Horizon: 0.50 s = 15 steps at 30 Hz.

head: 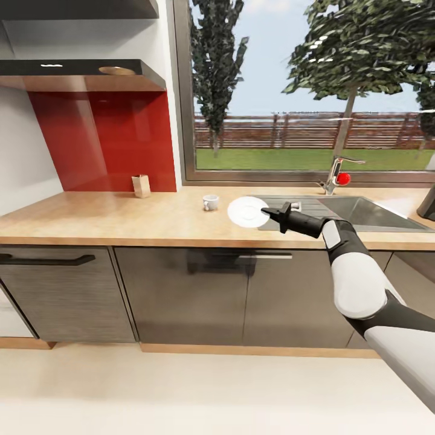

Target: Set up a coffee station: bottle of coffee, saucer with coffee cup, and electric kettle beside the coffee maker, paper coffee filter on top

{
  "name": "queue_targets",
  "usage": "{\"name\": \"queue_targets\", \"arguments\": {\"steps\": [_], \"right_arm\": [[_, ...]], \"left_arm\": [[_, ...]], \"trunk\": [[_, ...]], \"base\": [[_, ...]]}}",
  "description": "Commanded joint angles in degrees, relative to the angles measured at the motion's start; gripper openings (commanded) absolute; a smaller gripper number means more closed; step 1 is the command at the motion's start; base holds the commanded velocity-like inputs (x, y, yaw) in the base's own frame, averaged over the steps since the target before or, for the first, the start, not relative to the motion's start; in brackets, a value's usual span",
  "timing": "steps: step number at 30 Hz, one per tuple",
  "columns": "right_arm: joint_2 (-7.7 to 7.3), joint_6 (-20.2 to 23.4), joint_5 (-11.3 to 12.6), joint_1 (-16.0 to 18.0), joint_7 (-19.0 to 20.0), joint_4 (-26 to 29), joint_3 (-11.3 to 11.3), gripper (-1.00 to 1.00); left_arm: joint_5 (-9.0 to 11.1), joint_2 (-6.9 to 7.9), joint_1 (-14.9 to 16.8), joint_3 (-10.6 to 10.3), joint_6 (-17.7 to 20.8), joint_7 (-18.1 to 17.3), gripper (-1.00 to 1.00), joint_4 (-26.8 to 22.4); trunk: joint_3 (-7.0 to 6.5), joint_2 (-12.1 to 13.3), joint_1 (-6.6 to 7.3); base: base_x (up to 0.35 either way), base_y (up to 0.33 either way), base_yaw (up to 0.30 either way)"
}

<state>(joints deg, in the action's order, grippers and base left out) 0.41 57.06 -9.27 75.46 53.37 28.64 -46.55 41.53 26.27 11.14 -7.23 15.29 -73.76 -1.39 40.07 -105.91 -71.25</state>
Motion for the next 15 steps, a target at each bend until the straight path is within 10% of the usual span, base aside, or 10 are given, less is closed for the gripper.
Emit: {"name": "queue_targets", "arguments": {"steps": [1,15], "right_arm": [[-0.12,0.42,-0.40,0.07,0.58,0.02,-0.33,-1.00],[-0.57,0.42,-0.40,0.04,0.68,1.93,0.37,-1.00]], "left_arm": [[0.53,0.00,0.03,-0.49,0.58,-0.18,1.00,-0.02],[0.57,-0.84,0.03,-0.37,-1.88,4.18,1.00,-0.10]], "trunk": [[0.06,-0.03,0.01],[0.06,-0.03,0.01]], "base": [[0.000,0.000,-0.113],[0.000,0.000,-0.230]]}}
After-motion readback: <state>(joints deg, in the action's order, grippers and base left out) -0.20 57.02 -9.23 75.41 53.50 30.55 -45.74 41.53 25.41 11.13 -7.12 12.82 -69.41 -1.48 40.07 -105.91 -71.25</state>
